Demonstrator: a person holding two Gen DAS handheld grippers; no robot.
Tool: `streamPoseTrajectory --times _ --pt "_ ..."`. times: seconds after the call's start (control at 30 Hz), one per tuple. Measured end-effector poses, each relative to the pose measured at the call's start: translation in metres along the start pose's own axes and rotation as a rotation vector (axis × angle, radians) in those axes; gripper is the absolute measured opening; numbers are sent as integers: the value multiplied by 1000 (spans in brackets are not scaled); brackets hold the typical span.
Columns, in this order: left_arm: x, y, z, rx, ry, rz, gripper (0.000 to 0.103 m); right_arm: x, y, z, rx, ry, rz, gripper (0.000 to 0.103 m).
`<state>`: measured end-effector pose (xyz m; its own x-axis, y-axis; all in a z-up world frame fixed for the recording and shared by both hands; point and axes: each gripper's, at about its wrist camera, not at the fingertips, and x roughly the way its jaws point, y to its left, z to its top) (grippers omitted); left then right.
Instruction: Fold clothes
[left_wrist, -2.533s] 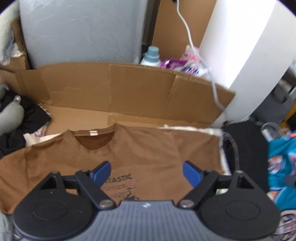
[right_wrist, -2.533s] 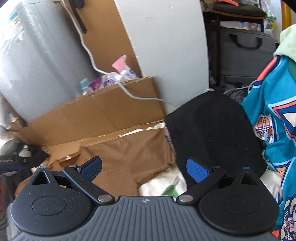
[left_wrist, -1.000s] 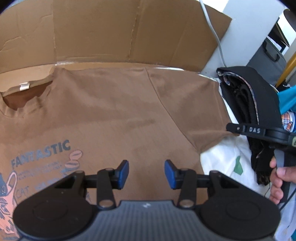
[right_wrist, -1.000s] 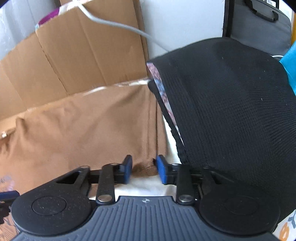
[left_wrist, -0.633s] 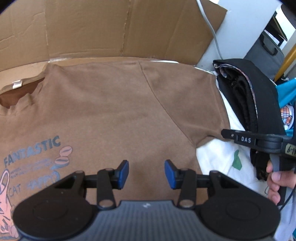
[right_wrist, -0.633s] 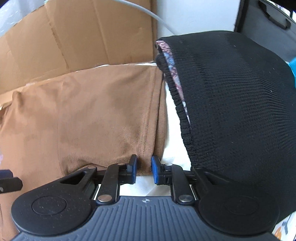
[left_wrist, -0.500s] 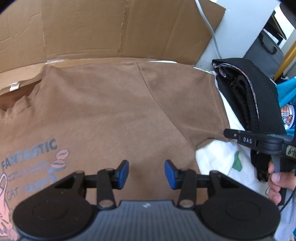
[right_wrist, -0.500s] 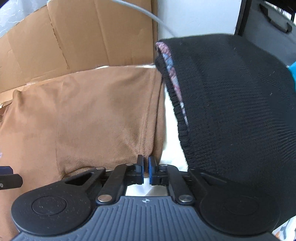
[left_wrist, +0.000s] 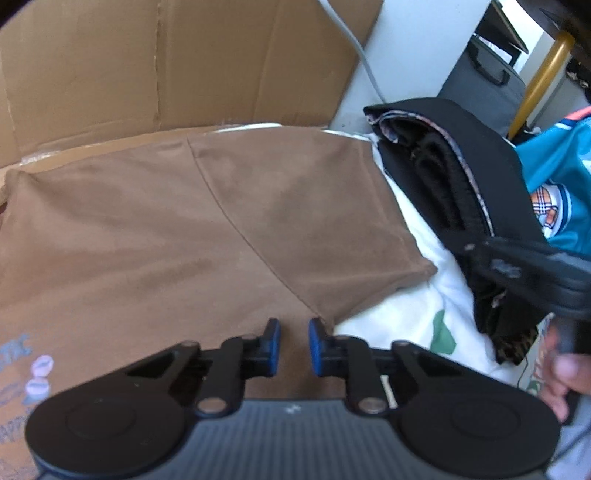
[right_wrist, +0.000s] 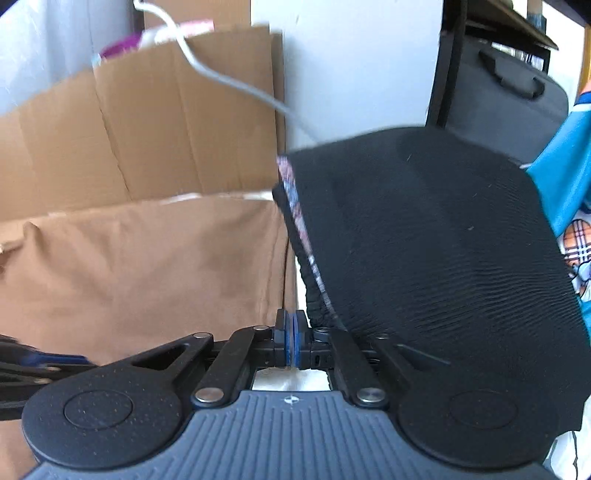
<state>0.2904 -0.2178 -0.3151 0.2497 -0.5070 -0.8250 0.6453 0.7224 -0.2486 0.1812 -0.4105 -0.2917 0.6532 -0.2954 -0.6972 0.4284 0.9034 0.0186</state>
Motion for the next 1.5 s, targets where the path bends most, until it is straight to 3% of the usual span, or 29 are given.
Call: streamPoseTrajectory --times 0.17,0.37,0.53,0.97,1.0,1.03,1.1,1.33,1.5 --pt "7 0 -4 4 10 0 14 0 -10 -8 108 73 82 2" --pt "3 4 -4 -15 3 -3 13 0 -5 -22 213 122 109 15" --pt "-2 7 -3 -46 -12 -11 13 -8 -9 -24 289 128 120 39" --pt "-7 6 0 -55 -20 -7 12 29 -8 0 443 223 61 39" --pt "-8 6 -1 -52 -20 -5 11 30 -9 1 447 226 59 36" --pt "-8 5 -1 -46 -19 -3 10 31 -10 1 444 225 58 22" --pt "-9 5 -2 -41 -17 -10 7 30 -13 2 436 219 60 8" --pt "-1 -4 -6 0 -7 -22 6 7 -25 11 434 139 104 8" --pt "8 -5 -8 14 5 -15 5 4 -23 5 425 164 106 17"
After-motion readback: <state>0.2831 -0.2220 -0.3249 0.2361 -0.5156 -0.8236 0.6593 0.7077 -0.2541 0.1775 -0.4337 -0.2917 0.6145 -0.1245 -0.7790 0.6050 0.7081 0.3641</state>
